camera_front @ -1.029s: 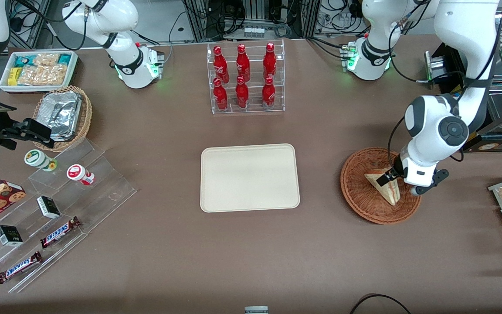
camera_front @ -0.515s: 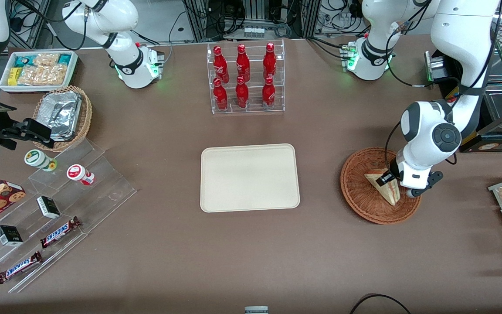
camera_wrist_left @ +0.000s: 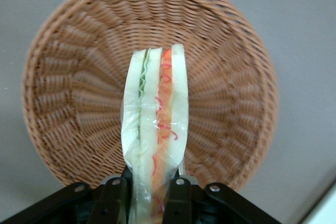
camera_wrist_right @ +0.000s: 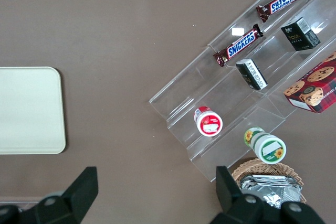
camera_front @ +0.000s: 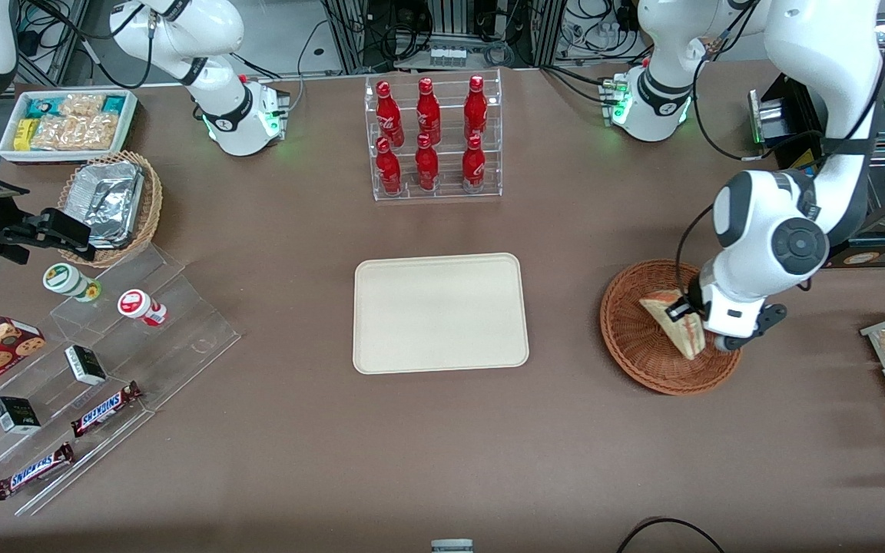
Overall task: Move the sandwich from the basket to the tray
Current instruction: 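Lift the sandwich and carry it over the white tray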
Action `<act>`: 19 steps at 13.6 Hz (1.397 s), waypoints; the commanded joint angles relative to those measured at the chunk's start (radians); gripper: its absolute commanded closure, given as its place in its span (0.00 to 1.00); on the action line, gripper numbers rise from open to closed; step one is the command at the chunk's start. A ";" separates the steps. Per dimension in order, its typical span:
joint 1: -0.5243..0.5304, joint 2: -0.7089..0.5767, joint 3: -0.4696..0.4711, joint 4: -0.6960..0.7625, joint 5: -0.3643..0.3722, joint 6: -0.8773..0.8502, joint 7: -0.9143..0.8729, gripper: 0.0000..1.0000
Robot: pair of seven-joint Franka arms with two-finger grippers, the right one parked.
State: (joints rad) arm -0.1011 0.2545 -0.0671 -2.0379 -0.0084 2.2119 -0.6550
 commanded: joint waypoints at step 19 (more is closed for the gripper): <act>-0.542 0.437 0.006 0.685 -0.007 -0.201 -0.187 1.00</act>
State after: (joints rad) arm -0.6083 0.6341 -0.0761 -1.4296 -0.0087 2.0252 -0.8164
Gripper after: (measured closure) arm 0.841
